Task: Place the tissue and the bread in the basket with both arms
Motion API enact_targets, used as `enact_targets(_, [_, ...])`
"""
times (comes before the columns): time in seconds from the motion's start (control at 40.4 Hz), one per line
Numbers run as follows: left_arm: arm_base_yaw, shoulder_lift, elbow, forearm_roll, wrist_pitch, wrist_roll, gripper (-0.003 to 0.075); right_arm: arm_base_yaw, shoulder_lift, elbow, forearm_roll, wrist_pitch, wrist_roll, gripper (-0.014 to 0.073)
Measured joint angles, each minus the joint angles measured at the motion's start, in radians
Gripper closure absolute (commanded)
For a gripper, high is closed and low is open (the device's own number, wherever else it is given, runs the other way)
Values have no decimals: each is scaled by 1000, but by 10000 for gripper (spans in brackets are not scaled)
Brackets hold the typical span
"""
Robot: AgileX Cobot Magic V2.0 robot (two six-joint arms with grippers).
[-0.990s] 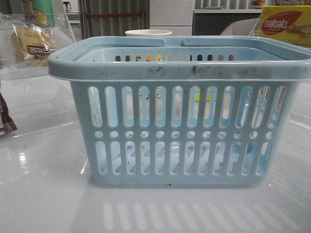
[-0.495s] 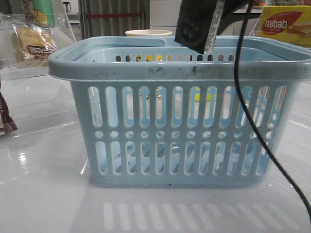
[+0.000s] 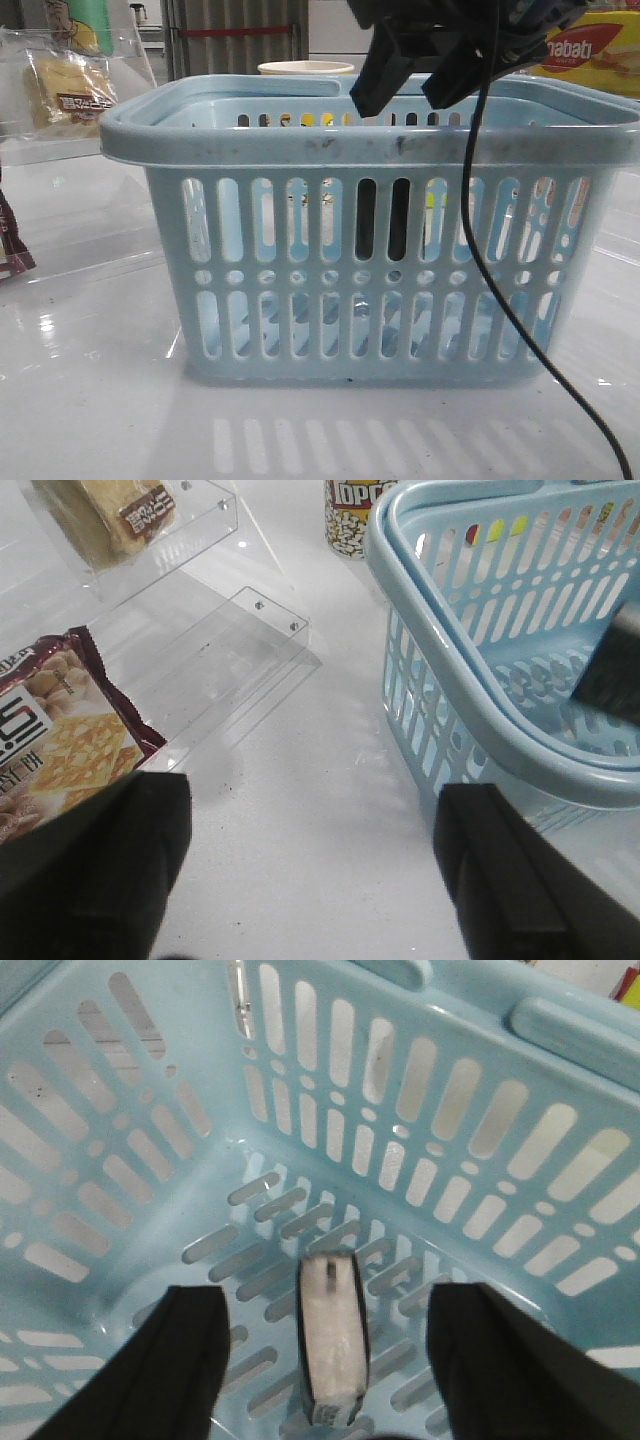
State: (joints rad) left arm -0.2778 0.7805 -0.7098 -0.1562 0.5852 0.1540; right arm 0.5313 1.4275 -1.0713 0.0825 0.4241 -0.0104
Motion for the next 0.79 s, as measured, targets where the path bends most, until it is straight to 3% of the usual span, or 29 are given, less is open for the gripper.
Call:
enact_targets(0.223, [0, 25, 0, 0, 0, 0, 160, 0, -73, -4, 2, 60, 0, 13])
enact_targets(0.792, [0, 30, 0, 0, 0, 0, 160, 0, -489, 31, -42, 336, 0, 13])
